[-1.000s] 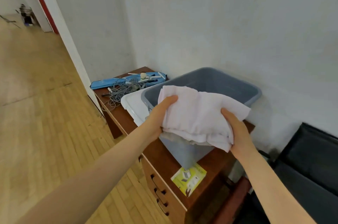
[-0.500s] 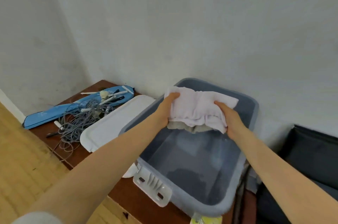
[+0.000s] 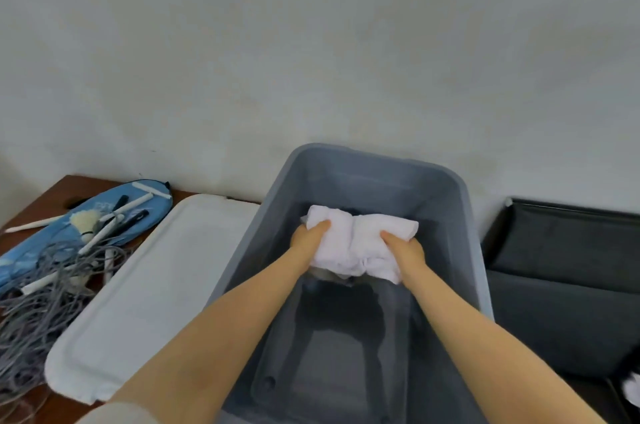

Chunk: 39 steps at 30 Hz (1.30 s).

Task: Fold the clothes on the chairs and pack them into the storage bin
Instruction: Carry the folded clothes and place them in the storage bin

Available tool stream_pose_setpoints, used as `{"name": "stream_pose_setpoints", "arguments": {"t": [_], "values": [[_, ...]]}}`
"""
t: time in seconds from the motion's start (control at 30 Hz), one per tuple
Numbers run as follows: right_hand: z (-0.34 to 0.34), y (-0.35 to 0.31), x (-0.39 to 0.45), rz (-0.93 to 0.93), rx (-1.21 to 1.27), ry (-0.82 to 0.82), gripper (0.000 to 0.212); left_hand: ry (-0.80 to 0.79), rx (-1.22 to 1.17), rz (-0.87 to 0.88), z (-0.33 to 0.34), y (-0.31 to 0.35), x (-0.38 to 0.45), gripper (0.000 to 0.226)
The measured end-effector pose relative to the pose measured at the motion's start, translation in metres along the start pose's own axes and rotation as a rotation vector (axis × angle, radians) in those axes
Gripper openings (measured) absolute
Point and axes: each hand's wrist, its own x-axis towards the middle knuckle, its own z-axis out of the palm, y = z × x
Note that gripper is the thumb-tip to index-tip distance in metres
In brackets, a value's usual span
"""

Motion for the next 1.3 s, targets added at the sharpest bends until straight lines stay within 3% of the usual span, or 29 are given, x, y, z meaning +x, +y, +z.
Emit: {"name": "stream_pose_setpoints", "arguments": {"t": [0.17,0.33,0.43,0.57,0.67,0.83,0.93,1.13,1.3], "values": [[0.026,0.014,0.045,0.024,-0.022,0.035,0.052,0.08,0.128,0.022,0.013,-0.001,0.048,0.034],[0.045,0.016,0.089,0.074,-0.047,0.036,0.05,0.164,0.336,0.047,0.024,-0.014,0.1,0.044],[0.049,0.038,0.112,0.122,-0.139,-0.009,0.044,0.296,0.483,0.117,0.028,-0.037,0.116,0.036],[0.038,0.057,0.124,0.181,-0.236,0.014,0.055,0.4,0.537,0.193,0.035,-0.05,0.121,0.033],[0.034,0.059,0.127,0.163,-0.315,0.045,0.052,0.405,0.519,0.184,0.037,-0.047,0.122,0.033],[0.032,0.043,0.106,0.156,-0.376,0.216,0.068,0.313,0.388,0.138,0.029,-0.03,0.099,0.046],[0.023,0.027,0.084,0.099,-0.318,0.263,0.059,0.259,0.339,0.173,0.019,-0.017,0.075,0.049],[-0.003,-0.014,-0.002,-0.062,0.167,0.052,0.024,-0.034,-0.077,0.198,0.015,0.021,-0.001,0.031],[-0.048,-0.026,-0.077,-0.1,0.258,0.033,0.022,-0.233,-0.072,0.251,0.027,0.035,-0.068,0.036]]}}
